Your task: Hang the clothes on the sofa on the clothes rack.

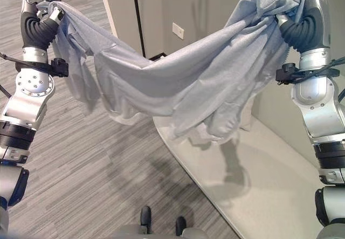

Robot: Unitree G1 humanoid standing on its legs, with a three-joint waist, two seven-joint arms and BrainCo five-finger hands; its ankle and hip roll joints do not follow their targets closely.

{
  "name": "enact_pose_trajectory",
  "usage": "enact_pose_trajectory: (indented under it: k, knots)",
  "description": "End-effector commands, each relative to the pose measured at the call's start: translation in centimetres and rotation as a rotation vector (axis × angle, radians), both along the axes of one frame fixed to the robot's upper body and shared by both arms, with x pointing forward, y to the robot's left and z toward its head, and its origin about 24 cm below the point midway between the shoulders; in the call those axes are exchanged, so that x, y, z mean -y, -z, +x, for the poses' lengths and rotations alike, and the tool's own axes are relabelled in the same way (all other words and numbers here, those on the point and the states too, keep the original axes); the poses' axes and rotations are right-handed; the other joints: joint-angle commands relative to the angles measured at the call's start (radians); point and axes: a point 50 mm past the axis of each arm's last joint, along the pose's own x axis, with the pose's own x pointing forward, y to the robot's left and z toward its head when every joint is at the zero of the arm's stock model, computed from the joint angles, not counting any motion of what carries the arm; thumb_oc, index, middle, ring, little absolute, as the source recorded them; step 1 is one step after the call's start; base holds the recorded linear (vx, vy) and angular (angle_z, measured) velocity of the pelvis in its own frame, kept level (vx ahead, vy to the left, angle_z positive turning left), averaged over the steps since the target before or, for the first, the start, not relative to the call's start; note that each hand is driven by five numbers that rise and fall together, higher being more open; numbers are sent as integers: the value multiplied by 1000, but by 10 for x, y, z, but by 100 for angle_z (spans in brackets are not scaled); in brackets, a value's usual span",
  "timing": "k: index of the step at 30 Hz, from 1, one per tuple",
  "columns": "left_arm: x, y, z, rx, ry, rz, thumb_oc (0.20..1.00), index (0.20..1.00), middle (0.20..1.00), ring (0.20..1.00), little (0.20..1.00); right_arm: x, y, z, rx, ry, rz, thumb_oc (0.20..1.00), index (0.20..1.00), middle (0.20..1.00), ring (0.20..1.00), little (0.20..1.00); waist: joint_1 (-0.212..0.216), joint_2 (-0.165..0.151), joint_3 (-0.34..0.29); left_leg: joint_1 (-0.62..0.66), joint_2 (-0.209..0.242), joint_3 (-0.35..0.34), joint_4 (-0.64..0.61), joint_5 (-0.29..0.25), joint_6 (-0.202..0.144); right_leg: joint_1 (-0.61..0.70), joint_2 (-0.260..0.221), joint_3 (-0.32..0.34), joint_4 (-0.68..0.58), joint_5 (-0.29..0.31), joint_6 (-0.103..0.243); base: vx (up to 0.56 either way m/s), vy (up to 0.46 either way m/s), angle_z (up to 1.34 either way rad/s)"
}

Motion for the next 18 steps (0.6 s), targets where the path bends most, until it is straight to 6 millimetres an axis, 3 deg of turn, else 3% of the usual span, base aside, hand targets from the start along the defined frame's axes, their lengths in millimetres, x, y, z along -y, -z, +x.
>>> enact_pose_trajectory:
  k: [1, 3, 6, 8, 9, 12, 18]
  knots:
    - [3, -27, 1, 100, 20, -62, 200, 200, 200, 200, 200, 12, -43, -20, 150, 16, 9, 200, 200, 200, 200, 200, 18, -28, -2, -48, 24, 146, 204, -157, -87, 3, 12, -74, 11, -4, 95, 4, 21, 64]
    - [3, -26, 2, 96, 10, -50, 200, 200, 200, 200, 200, 14, -43, -21, 149, 23, 6, 200, 200, 200, 200, 200, 22, -29, -6, -68, 33, 151, 186, -145, -86, 7, 6, -94, 7, -6, 97, 99, 39, 85]
    - [5, -25, 4, 90, 3, -40, 200, 200, 200, 200, 200, 21, -44, -22, 158, 58, 15, 200, 200, 200, 200, 200, 38, -46, -5, -157, 62, 161, 100, -84, -95, 36, -17, -129, -14, -35, 99, 181, 69, 66]
    - [6, -23, 5, 84, -1, -41, 200, 200, 200, 200, 200, 26, -41, -20, 165, 91, 32, 200, 200, 200, 200, 200, 40, -43, -4, -188, 81, 210, 25, -65, -100, 65, -19, -147, -22, -70, 98, 214, 111, 34]
    - [7, -22, 5, 79, 2, -42, 200, 200, 200, 200, 200, 25, -37, -19, 151, 94, 30, 200, 200, 200, 200, 200, 33, -34, -15, -172, 89, 236, 0, -63, -103, 70, -15, -150, -20, -81, 104, 313, 157, 10]
    - [9, -18, 6, 77, 3, -37, 200, 200, 200, 200, 200, 24, -35, -18, 149, 109, 20, 200, 200, 200, 200, 200, 27, -3, -52, -133, 97, 265, -1, 12, -118, 117, -29, -140, -38, -98, 114, 371, 222, 2]
    - [8, -25, 2, 94, -3, -8, 200, 200, 200, 200, 200, 13, -42, -12, 161, 86, 2, 200, 200, 200, 200, 200, 39, -4, -86, -75, 45, 279, 9, -24, -86, 133, -120, -134, 23, -119, 150, 295, 226, -8]
